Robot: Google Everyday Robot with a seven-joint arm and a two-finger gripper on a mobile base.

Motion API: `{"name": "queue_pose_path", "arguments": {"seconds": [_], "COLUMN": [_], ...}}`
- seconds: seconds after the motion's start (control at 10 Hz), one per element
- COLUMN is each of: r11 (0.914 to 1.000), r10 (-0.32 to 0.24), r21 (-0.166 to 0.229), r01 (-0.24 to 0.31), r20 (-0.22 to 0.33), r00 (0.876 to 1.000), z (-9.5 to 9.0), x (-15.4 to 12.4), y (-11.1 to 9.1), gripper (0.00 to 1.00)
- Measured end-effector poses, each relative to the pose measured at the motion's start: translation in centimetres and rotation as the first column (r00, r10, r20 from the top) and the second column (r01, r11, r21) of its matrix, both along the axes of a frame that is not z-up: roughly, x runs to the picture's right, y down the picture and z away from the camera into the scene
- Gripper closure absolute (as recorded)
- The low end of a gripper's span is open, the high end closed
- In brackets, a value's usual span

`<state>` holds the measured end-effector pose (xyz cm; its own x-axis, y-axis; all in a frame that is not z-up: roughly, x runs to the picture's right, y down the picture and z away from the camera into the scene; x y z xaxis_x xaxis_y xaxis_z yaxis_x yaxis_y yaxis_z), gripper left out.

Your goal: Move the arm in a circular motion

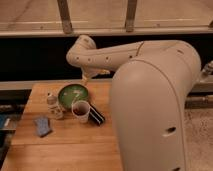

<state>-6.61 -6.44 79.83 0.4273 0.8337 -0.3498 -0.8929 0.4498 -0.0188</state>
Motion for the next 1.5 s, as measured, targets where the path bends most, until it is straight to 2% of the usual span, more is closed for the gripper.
{"name": "queue_pose_path", "arguments": {"seconds": [0.1, 0.3, 0.6, 0.8, 1.0, 1.1, 1.3, 1.5], "r11": [0.9997, 0.9975, 0.9856, 0.9714, 0.9631, 0.9611, 0.9656, 0.9767], "r10": [-0.017, -0.049, -0.107, -0.139, -0.144, -0.137, -0.106, -0.051], "r21": [-0.015, -0.047, -0.111, -0.156, -0.186, -0.202, -0.211, -0.2], "r01": [0.017, 0.053, 0.128, 0.178, 0.194, 0.189, 0.151, 0.077], "r20": [0.04, 0.089, 0.177, 0.235, 0.254, 0.247, 0.21, 0.134], "r00": [0.999, 0.995, 0.978, 0.962, 0.956, 0.959, 0.972, 0.99], "z": [0.1, -0.8, -4.8, -8.2, -10.7, -11.9, -12.9, -13.0], "x": [-2.4, -5.1, -8.1, -8.1, -5.8, -3.5, 0.4, 4.9], "y": [0.2, 1.8, 7.3, 11.8, 15.3, 17.2, 19.0, 18.9], "gripper": [0.2, 0.2, 0.2, 0.2, 0.2, 0.2, 0.2, 0.2]}}
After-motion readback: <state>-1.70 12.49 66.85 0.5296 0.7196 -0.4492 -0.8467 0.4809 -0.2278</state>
